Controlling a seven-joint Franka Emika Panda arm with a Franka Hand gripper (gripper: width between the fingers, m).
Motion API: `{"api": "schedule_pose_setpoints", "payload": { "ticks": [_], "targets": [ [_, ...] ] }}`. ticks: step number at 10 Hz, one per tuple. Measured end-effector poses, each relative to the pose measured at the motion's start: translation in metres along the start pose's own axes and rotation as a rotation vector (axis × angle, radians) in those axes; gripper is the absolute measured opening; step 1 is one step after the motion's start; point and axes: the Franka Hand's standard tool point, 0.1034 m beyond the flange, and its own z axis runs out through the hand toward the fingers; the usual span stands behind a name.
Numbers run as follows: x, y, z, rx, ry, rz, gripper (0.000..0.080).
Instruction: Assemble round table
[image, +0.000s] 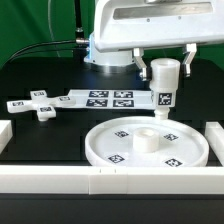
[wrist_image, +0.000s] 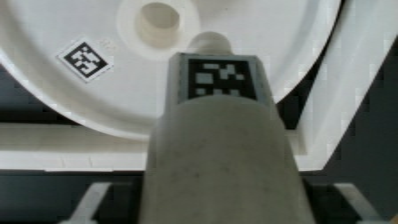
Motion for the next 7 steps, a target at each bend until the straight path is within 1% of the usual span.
{"api": "schedule_pose_setpoints", "payload": {
  "ticks": [3,5,7],
  "targets": [
    [-0.001,0.001,0.001,-0.001,-0.001,-0.012,0.0409],
    [-0.002,0.013,0.006,-0.014,-0.003,-0.072,0.0409],
    [-0.006,0.019,0.008,-0.014,-0.022,-0.071,0.0409]
  ]
}}
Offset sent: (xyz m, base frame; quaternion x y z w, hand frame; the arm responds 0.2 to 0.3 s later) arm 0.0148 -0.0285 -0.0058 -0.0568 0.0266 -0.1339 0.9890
